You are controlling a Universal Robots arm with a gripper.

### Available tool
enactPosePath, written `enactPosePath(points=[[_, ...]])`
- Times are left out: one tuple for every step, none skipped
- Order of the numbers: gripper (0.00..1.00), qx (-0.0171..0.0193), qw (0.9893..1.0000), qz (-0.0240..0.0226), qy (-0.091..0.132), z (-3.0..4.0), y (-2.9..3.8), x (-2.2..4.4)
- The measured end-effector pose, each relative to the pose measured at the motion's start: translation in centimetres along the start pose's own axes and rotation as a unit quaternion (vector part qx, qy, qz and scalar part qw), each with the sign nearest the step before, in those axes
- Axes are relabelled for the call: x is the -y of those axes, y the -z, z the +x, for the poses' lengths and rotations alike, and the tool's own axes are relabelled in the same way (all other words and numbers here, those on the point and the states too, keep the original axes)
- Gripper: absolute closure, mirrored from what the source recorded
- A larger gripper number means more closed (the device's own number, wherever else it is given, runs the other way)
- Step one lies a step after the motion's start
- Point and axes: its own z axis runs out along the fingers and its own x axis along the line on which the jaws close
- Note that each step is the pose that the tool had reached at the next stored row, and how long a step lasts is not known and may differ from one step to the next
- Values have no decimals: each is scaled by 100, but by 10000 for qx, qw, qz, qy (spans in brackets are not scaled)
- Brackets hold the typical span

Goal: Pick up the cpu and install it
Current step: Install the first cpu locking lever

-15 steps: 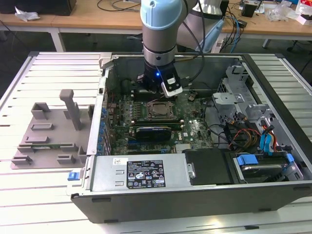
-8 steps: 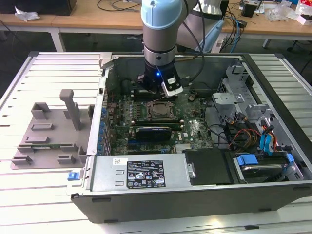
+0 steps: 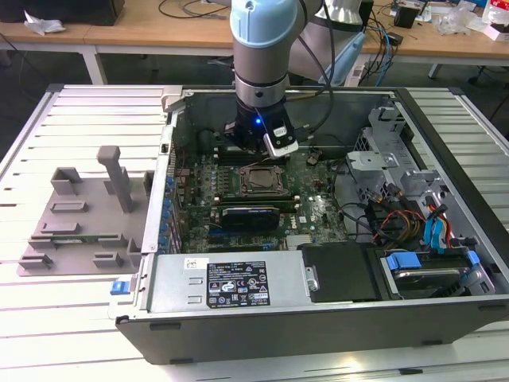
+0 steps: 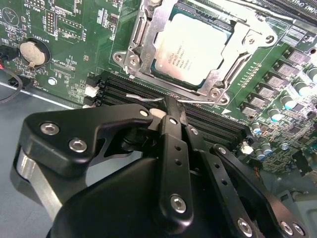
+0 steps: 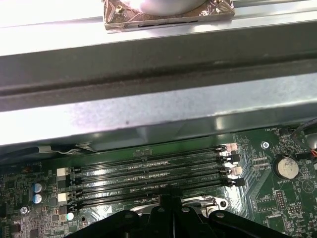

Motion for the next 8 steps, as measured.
enactPosePath(points=[[89, 0, 10000, 0, 0, 0, 0, 0], [89, 0, 10000, 0, 0, 0, 0, 0], [89, 0, 10000, 1, 0, 0, 0, 0], [89, 0, 10000, 1, 0, 0, 0, 0], [89, 0, 10000, 1, 0, 0, 0, 0], [89, 0, 10000, 2, 0, 0, 0, 0], [89, 0, 10000, 2, 0, 0, -1, 0], [89, 0, 10000, 5, 0, 0, -1, 0]])
